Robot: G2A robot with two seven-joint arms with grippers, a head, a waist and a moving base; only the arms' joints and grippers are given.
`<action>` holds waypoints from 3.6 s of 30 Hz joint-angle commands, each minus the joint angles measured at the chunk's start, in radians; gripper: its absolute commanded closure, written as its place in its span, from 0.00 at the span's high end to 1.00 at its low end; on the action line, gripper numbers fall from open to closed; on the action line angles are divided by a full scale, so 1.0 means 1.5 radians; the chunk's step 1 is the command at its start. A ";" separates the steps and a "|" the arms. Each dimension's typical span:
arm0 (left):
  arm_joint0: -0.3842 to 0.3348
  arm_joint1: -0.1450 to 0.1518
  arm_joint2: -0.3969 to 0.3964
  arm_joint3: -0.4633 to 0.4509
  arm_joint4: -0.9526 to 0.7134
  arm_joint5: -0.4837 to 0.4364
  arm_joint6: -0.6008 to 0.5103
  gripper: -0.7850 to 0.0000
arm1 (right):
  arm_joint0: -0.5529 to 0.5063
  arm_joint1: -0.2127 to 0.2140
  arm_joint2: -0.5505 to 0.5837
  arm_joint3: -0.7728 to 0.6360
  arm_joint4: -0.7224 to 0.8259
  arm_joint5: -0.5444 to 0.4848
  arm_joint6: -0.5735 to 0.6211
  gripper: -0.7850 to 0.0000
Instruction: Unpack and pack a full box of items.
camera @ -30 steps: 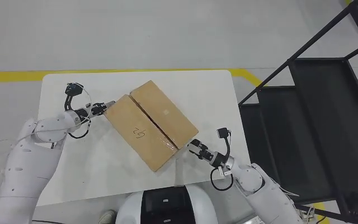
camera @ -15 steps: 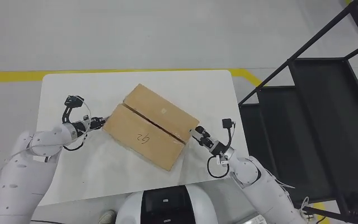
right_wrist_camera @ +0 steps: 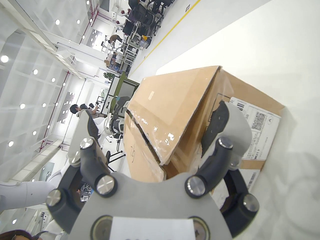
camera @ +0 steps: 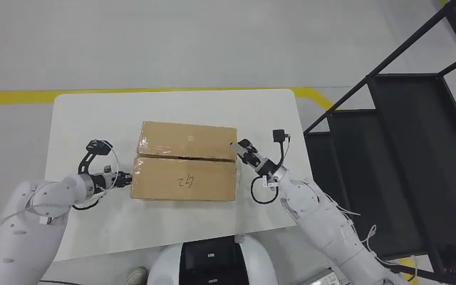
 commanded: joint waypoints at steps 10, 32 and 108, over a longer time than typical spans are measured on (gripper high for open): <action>0.017 0.008 -0.070 -0.016 -0.028 0.037 0.036 1.00 | -0.007 0.000 0.031 -0.031 -0.047 0.007 -0.029 1.00; 0.060 0.001 -0.138 -0.062 -0.189 -0.022 0.179 1.00 | -0.114 0.046 0.129 -0.156 0.139 -0.006 0.410 1.00; 0.051 0.010 -0.085 -0.063 -0.158 -0.083 0.015 1.00 | -0.248 0.053 -0.012 -0.173 -0.012 -0.103 0.269 1.00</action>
